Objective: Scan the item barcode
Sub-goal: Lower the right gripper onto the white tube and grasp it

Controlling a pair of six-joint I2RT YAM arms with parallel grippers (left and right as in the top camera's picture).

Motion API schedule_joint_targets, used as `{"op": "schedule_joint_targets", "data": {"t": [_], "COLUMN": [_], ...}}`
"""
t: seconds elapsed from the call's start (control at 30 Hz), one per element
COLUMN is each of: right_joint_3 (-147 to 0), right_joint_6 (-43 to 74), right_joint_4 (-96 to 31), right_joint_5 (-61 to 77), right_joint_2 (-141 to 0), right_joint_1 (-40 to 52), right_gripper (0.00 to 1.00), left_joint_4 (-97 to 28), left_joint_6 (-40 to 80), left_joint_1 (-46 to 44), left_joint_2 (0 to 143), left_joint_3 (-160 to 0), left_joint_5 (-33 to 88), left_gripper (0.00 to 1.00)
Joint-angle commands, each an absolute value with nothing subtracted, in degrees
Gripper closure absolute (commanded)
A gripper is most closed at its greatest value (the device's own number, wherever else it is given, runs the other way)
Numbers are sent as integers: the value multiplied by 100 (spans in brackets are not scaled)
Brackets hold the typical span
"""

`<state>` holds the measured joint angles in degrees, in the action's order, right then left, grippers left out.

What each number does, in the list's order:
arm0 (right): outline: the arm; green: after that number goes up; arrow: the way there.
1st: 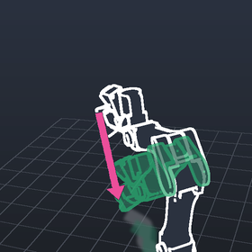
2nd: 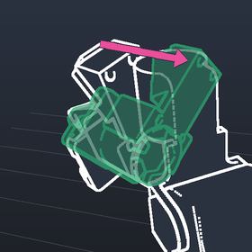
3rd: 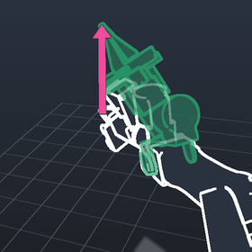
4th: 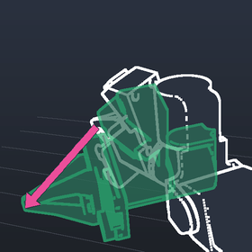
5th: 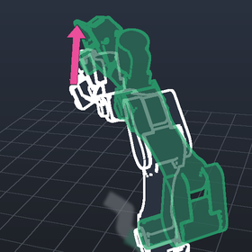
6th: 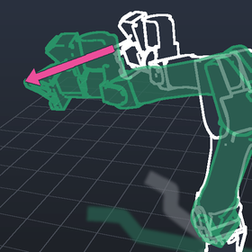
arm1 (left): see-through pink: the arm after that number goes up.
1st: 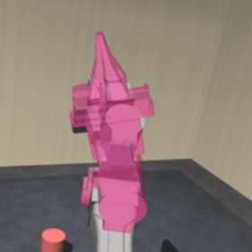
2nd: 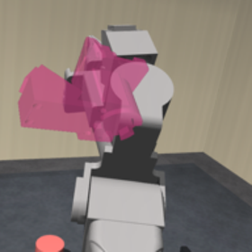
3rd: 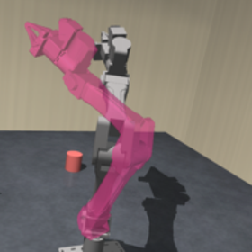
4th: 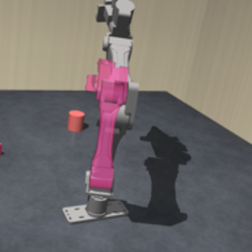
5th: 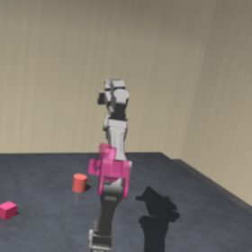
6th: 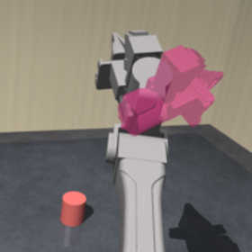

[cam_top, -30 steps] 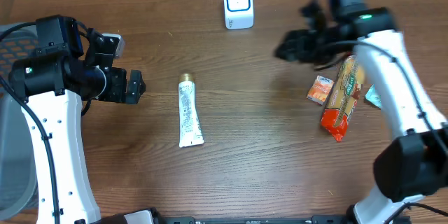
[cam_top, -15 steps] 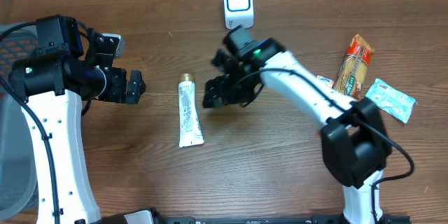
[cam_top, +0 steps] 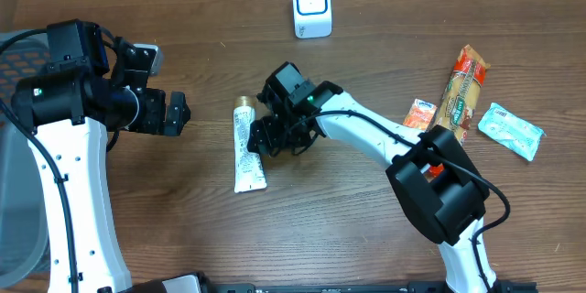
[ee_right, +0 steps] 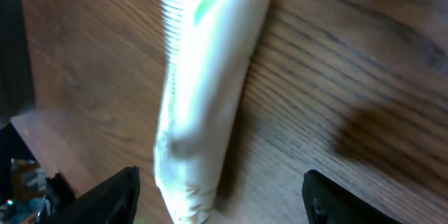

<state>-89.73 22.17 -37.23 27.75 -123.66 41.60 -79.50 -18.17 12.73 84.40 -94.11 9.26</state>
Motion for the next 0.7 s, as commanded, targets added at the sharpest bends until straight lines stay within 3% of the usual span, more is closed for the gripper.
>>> {"op": "schedule_joint_targets", "data": {"t": [0.0,0.27,0.5,0.67], "right_joint_3": [-8600,-7999,-7981,-7898], "right_joint_6": [2453,3181,3529,3778], "right_joint_4": [-3350,-2493,-2447,-2097], "right_joint_5": [3105,3103,2818,2515], "right_joint_2": [-12422,-12431,-12433,-12637], "right_joint_1": [4174,4357,4381,4619], "right_gripper": [24,24,38,38], "left_joint_4": [-7944,-7944,-7942,-7944], "left_joint_6": [-1820,-1820,-1820,-1822], "left_joint_1": [1267,1267,1267,1267], "left_joint_2": [8392,8390,8390,8390], "left_joint_3": [-9454,-9454,-9454,-9454], "left_joint_5": [993,993,993,993], "left_gripper": [0,0,0,0]}}
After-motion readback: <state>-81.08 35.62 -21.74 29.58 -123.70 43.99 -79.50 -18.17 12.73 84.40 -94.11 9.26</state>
